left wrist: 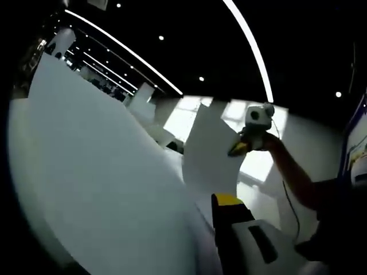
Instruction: Organize the stack of printing papers by aligning and flattening the scattered papers on the table
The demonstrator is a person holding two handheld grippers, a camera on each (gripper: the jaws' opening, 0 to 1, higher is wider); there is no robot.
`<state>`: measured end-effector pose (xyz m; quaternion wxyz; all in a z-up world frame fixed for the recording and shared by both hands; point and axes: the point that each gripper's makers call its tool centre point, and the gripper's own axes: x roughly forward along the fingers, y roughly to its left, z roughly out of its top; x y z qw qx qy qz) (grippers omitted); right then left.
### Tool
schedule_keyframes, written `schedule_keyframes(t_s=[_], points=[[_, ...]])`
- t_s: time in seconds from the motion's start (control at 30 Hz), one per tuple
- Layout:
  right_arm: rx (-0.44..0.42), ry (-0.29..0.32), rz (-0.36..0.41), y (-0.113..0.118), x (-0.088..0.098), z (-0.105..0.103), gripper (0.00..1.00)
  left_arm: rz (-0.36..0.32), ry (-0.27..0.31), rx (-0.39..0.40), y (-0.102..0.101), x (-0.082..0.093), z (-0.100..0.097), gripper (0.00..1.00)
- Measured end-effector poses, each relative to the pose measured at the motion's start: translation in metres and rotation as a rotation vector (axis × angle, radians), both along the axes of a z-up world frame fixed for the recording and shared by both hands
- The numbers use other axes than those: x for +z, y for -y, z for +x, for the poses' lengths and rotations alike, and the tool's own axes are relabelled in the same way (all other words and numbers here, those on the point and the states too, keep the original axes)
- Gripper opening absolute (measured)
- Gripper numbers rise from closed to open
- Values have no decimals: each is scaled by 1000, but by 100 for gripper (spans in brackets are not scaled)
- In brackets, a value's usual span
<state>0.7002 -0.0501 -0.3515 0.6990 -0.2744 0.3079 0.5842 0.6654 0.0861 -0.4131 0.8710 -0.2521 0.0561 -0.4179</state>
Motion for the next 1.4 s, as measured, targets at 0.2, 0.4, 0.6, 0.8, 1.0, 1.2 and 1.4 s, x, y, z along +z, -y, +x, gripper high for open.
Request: schedule_keyframes(t_s=[0.2,0.4,0.6,0.8,1.0,1.2,1.4], points=[[19,-47,37,-21,8,-6,0,2,4,-2,2,2,-2,25],[55,-26,34,-38,10,-6,0,4,7,-5,3,4,-3,26],[84,-6,43,-53,9,-6,0,10,15,-7,4,4,-5,27],[104,2,54,-67,8,-5,0,12,16,-11,5,4,-5,27],[120,-2,74,-83,9,-5,0,27,20,-11,6,3,-5,27],[138,2,95,-100,7,-6,0,51,30,-9,7,1,-6,27],[146,0,119,-114,8,-6,0,51,30,-11,6,1,-6,27]])
